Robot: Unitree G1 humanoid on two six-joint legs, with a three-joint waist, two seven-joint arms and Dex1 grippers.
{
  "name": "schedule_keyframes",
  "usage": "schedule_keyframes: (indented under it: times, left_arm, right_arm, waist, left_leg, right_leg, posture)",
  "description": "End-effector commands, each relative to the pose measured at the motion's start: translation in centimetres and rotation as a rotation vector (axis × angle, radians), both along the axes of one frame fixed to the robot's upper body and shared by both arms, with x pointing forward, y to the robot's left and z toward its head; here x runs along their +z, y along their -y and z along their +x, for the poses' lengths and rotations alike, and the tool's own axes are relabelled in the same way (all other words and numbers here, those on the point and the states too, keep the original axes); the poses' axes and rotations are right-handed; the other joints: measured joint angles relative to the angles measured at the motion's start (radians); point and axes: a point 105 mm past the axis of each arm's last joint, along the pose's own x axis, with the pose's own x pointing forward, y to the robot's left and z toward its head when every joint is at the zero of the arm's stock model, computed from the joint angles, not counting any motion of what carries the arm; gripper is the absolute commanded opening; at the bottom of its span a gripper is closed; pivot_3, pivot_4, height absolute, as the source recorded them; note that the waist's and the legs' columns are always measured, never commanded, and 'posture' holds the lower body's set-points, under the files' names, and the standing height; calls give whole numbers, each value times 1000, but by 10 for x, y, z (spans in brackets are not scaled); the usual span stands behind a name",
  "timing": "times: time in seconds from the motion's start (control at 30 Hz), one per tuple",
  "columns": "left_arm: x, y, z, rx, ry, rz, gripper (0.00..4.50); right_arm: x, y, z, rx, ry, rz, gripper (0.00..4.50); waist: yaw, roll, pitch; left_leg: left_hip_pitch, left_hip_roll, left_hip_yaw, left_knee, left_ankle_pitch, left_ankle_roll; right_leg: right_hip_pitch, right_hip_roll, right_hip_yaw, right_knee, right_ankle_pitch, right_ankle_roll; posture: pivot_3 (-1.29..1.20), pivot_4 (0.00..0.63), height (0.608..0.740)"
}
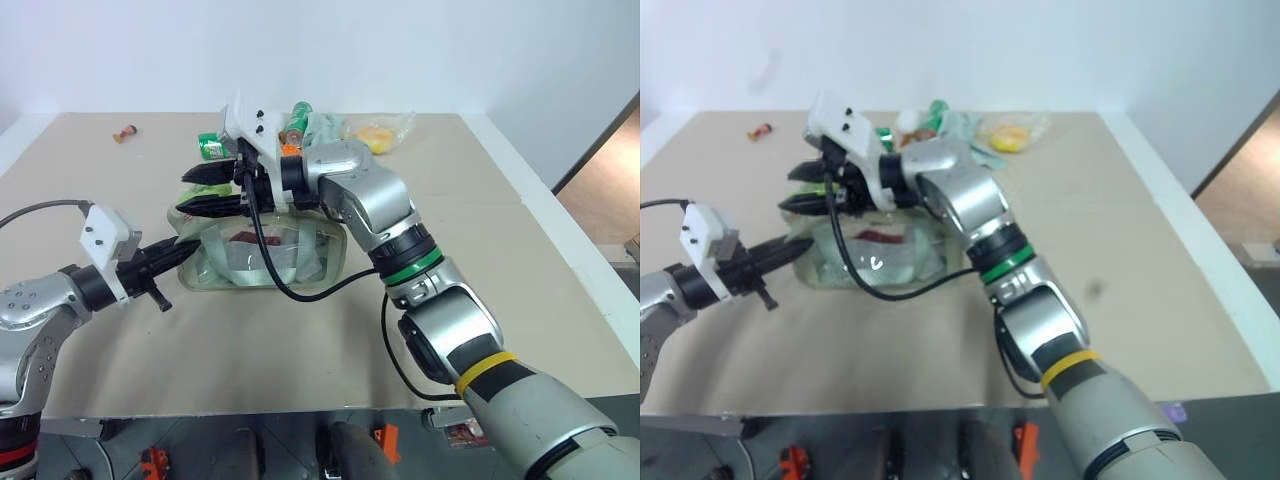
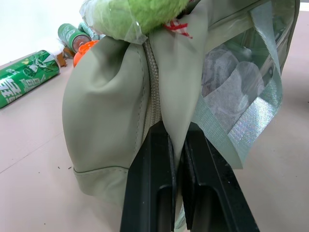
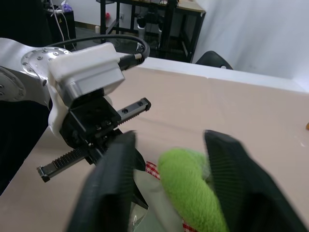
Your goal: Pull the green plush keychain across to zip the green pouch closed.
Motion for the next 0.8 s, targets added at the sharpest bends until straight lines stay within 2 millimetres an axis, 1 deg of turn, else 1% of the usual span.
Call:
schedule_keyframes:
  times: [0.03, 0.1, 0.13, 0.17, 0.2, 0.23, 0.27, 0.33, 0.37, 0.4, 0.47, 0.6, 0.7, 0.77, 0.8]
  left_arm:
    - [-1, 9, -4, -35, -3, 2, 0]
    - [-1, 9, -5, -32, -3, 3, 0]
    - [-1, 8, -5, -30, -3, 3, 0]
    - [-1, 8, -5, -28, -4, 3, 0]
    - [-2, 7, -5, -27, -5, 4, 0]
    - [-2, 7, -5, -26, -6, 4, 0]
    - [-2, 7, -5, -26, -7, 4, 0]
    - [-2, 7, -5, -27, -8, 4, 0]
    - [-2, 7, -4, -27, -8, 4, 0]
    - [-2, 7, -4, -27, -8, 4, 0]
    - [-2, 6, -3, -27, -8, 6, 0]
    - [-2, 7, -3, -30, -8, 11, 0]
    - [-3, 7, -3, -30, -8, 12, 0]
    - [-3, 7, -4, -30, -9, 13, 0]
    - [-3, 7, -4, -29, -9, 14, 0]
  right_arm:
    - [7, -5, -5, 31, 71, -19, 914]
    - [5, -4, -7, 47, 58, -30, 914]
    - [5, -3, -7, 53, 53, -35, 1134]
    - [4, -2, -8, 57, 49, -41, 1504]
    - [3, -1, -8, 63, 54, -49, 1718]
    - [3, -1, -9, 63, 65, -49, 2188]
    - [4, 0, -8, 53, 81, -46, 2363]
    - [4, 0, -7, 48, 95, -43, 3207]
    - [4, 0, -7, 46, 96, -41, 3467]
    - [4, 0, -7, 44, 94, -40, 3862]
    - [3, 0, -7, 40, 95, -39, 4491]
    - [3, -2, -4, 28, 77, -30, 4491]
    - [2, -2, -3, 20, 66, -28, 3604]
    - [1, -3, -2, 18, 65, -30, 2867]
    - [0, -3, -2, 18, 65, -31, 2584]
  waist:
    - [0, 0, 0]
    - [0, 0, 0]
    - [0, 0, 0]
    - [0, 0, 0]
    - [0, 0, 0]
    - [0, 0, 0]
    - [0, 0, 0]
    - [0, 0, 0]
    - [0, 0, 0]
    - [0, 0, 0]
    - [0, 0, 0]
    - [0, 0, 0]
    - [0, 0, 0]
    - [0, 0, 0]
    - [0, 0, 0]
  left_leg:
    - [0, 0, 0, 0, 0, 0]
    - [0, 0, 0, 0, 0, 0]
    - [0, 0, 0, 0, 0, 0]
    - [0, 0, 0, 0, 0, 0]
    - [0, 0, 0, 0, 0, 0]
    - [0, 0, 0, 0, 0, 0]
    - [0, 0, 0, 0, 0, 0]
    - [0, 0, 0, 0, 0, 0]
    - [0, 0, 0, 0, 0, 0]
    - [0, 0, 0, 0, 0, 0]
    - [0, 0, 0, 0, 0, 0]
    - [0, 0, 0, 0, 0, 0]
    - [0, 0, 0, 0, 0, 0]
    - [0, 0, 0, 0, 0, 0]
    - [0, 0, 0, 0, 0, 0]
  right_leg:
    - [0, 0, 0, 0, 0, 0]
    - [0, 0, 0, 0, 0, 0]
    - [0, 0, 0, 0, 0, 0]
    - [0, 0, 0, 0, 0, 0]
    - [0, 0, 0, 0, 0, 0]
    - [0, 0, 0, 0, 0, 0]
    - [0, 0, 0, 0, 0, 0]
    - [0, 0, 0, 0, 0, 0]
    - [0, 0, 0, 0, 0, 0]
    - [0, 0, 0, 0, 0, 0]
    - [0, 0, 0, 0, 0, 0]
    - [0, 0, 0, 0, 0, 0]
    - [0, 0, 0, 0, 0, 0]
    - [0, 0, 0, 0, 0, 0]
    - [0, 0, 0, 0, 0, 0]
  posture:
    - [0, 150, 740]
    - [0, 150, 740]
    - [0, 150, 740]
    - [0, 150, 740]
    - [0, 150, 740]
    - [0, 150, 740]
    - [0, 150, 740]
    - [0, 150, 740]
    - [0, 150, 740]
    - [0, 150, 740]
    - [0, 150, 740]
    - [0, 150, 740]
    - [0, 150, 740]
    - [0, 150, 740]
    - [0, 150, 740]
